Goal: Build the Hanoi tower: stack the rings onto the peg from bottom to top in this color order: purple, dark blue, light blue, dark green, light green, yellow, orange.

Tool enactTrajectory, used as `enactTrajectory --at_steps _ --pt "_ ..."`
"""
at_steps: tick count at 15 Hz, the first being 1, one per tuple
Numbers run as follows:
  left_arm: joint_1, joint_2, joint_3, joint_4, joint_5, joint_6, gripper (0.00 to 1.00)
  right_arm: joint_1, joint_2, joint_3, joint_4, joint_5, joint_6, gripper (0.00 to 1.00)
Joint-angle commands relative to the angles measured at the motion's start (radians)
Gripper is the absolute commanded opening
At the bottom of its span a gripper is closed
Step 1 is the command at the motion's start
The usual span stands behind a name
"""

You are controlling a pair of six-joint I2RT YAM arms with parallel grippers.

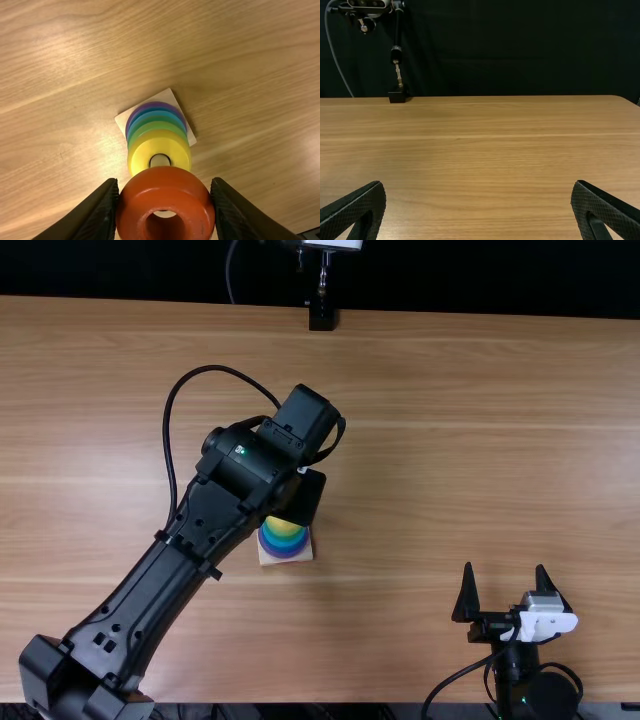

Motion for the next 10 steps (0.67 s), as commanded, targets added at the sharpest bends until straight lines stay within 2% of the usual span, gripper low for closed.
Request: enactTrajectory --at_steps 1,2,4,9,10 --pt "-0.006 0.015 0.025 0.001 0.006 -0.017 0.0 -0.007 -0.013 -0.009 0.002 -0.006 0.004 1.0" --pt "-0.006 0.013 0.021 0.001 0.013 -0.017 0.25 -0.007 -0.013 -0.009 0.002 -0.006 0.004 1.0" --pt "0.0 0.013 0.009 -0.008 0.015 -0.017 1.0 -0.007 -0.013 -0.009 0.002 -0.006 0.004 1.0" --pt "0.012 0.001 -0.051 0.009 0.013 -0.009 1.0 -0.007 -0.013 -0.009 0.002 -0.006 0.004 1.0" --pt "0.026 -0.005 -0.047 0.029 -0.002 -0.009 1.0 -0.007 -0.013 -0.009 0.004 -0.006 0.004 1.0"
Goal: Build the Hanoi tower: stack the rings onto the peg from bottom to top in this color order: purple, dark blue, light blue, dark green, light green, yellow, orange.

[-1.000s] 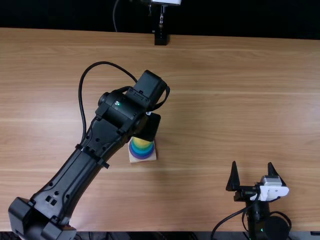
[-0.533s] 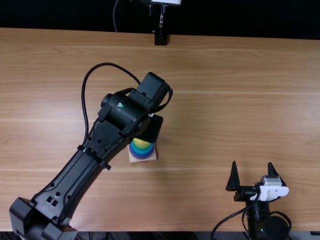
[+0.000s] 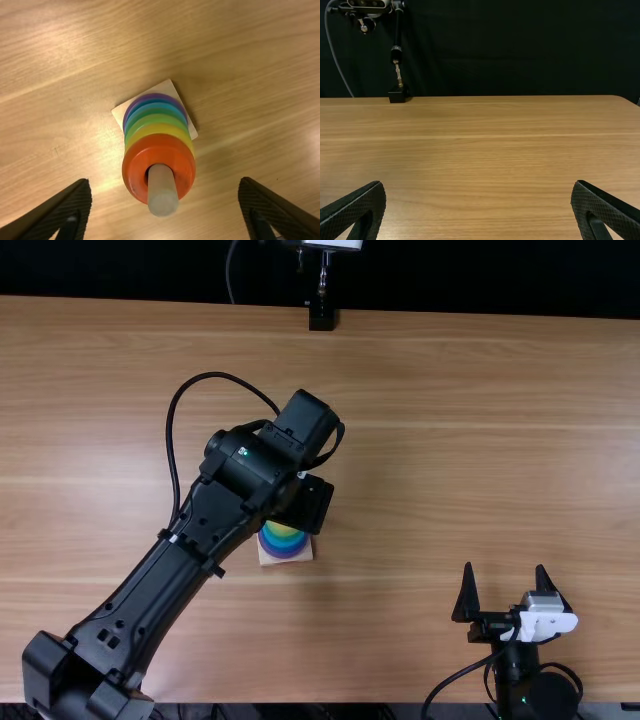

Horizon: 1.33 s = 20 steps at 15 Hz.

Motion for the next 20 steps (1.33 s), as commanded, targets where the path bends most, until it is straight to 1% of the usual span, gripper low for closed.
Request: enactTrajectory --at_steps 1,3,4,5,6,7,8,10,11,12,13,14,15,16,17,19,20 --pt "0.036 -0.037 0.005 0.054 -0.01 -0.007 1.0 -0.007 -0.013 -0.009 0.002 -0.006 0.004 1.0" --pt "0.106 -0.184 -0.002 0.223 -0.006 -0.004 1.0 -0.007 -0.013 -0.009 0.002 -0.006 0.004 1.0" --pt "0.152 -0.25 -0.03 0.287 -0.01 0.004 1.0 -0.007 -0.013 -0.009 0.002 -0.006 0.004 1.0" --pt "0.192 -0.325 -0.099 0.324 -0.014 0.006 1.0 -0.007 -0.013 -0.009 0.002 -0.006 0.004 1.0" --pt "0.232 -0.431 -0.187 0.378 -0.027 0.006 1.0 -0.007 -0.013 -0.009 0.002 -0.006 0.004 1.0" --pt "0.286 -0.551 -0.303 0.503 -0.029 0.004 1.0 -0.007 -0.013 -0.009 0.002 -0.006 0.002 1.0" --pt "0.33 -0.651 -0.458 0.659 -0.025 0.004 1.0 -0.007 -0.013 -0.009 0.004 -0.006 0.004 1.0" --pt "0.378 -0.881 -0.799 0.935 -0.018 0.004 1.0 -0.007 -0.013 -0.009 0.002 -0.006 0.004 1.0" --pt "0.398 -0.991 -0.94 1.048 -0.014 0.004 1.0 -0.007 -0.013 -0.009 0.002 -0.006 0.004 1.0" --pt "0.416 -1.068 -1.062 1.127 -0.005 0.004 1.0 -0.007 -0.013 -0.009 0.002 -0.006 0.004 1.0" --pt "0.435 -1.152 -1.174 1.191 0.016 0.004 1.0 -0.007 -0.013 -0.009 0.002 -0.006 0.004 1.0" --pt "0.462 -1.269 -1.299 1.254 0.025 0.002 1.0 -0.007 -0.013 -0.009 0.004 -0.006 0.004 1.0" --pt "0.493 -1.378 -1.414 1.324 0.029 0.004 1.0 -0.007 -0.013 -0.009 0.002 -0.006 0.004 1.0" --pt "0.508 -1.473 -1.526 1.374 0.027 0.008 1.0 -0.007 -0.013 -0.009 0.002 -0.006 0.004 1.0" --pt "0.514 -1.574 -1.644 1.405 0.019 0.006 1.0 -0.007 -0.013 -0.009 0.002 -0.006 0.004 1.0" --pt "0.522 -1.721 -1.753 1.399 0.017 0.004 1.0 -0.007 -0.013 -0.009 0.004 -0.006 0.004 1.0" --pt "0.527 -1.753 -1.793 1.39 0.016 0.004 1.0 -0.007 -0.013 -0.009 0.002 -0.006 0.002 1.0"
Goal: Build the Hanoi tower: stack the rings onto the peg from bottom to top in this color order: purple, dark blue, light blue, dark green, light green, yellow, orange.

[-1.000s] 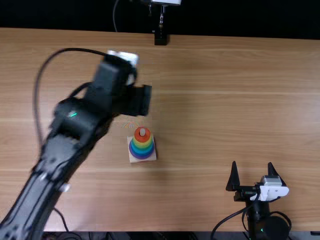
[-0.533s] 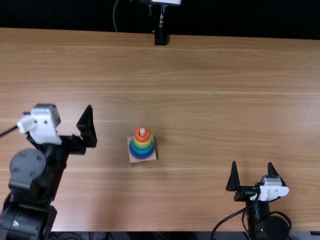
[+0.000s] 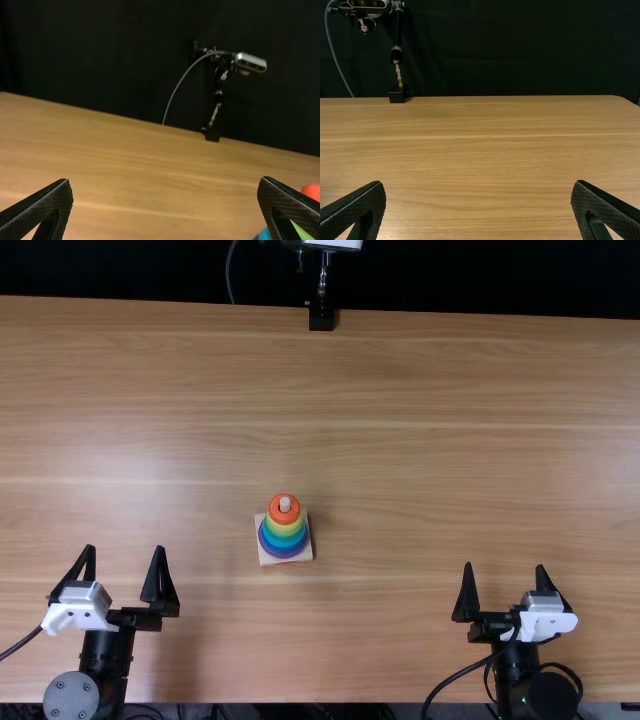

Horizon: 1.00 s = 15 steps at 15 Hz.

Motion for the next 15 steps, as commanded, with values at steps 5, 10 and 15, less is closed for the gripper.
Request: enactTrajectory --at_steps 5,10,15 --pt "0.045 -0.094 -0.036 -0.239 0.009 0.254 1.0 -0.007 -0.013 -0.009 0.004 -0.006 0.004 1.0" --pt "0.043 -0.094 -0.036 -0.239 0.007 0.294 1.0 -0.007 -0.013 -0.009 0.002 -0.006 0.004 1.0" --pt "0.043 -0.094 -0.036 -0.239 0.007 0.294 1.0 -0.007 -0.013 -0.009 0.002 -0.006 0.004 1.0"
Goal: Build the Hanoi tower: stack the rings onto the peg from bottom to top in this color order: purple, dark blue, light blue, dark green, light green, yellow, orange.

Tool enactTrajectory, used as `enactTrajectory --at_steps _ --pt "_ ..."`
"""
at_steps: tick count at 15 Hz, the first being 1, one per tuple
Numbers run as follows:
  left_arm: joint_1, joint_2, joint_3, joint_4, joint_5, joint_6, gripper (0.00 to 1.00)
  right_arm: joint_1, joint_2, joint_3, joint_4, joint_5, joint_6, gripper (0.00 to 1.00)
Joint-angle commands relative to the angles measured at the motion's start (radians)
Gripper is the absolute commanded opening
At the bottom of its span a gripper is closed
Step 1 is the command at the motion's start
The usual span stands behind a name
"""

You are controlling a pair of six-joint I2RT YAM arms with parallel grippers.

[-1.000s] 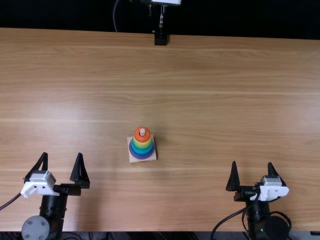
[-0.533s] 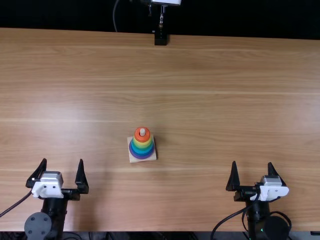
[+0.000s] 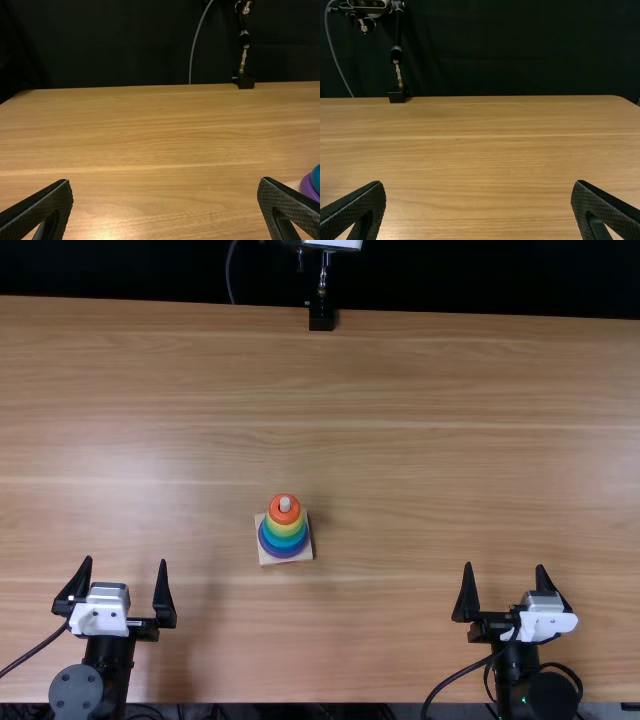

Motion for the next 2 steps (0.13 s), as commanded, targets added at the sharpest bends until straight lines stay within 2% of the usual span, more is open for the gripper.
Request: enactTrajectory --at_steps 1,2 --pt "0.006 -0.012 -0.018 -0.03 0.0 0.013 1.0 -0.007 -0.013 -0.009 0.005 -0.006 0.004 1.0" --pt "0.006 -0.012 -0.018 -0.03 0.0 0.013 1.0 -0.007 -0.013 -0.009 0.005 -0.006 0.004 1.0"
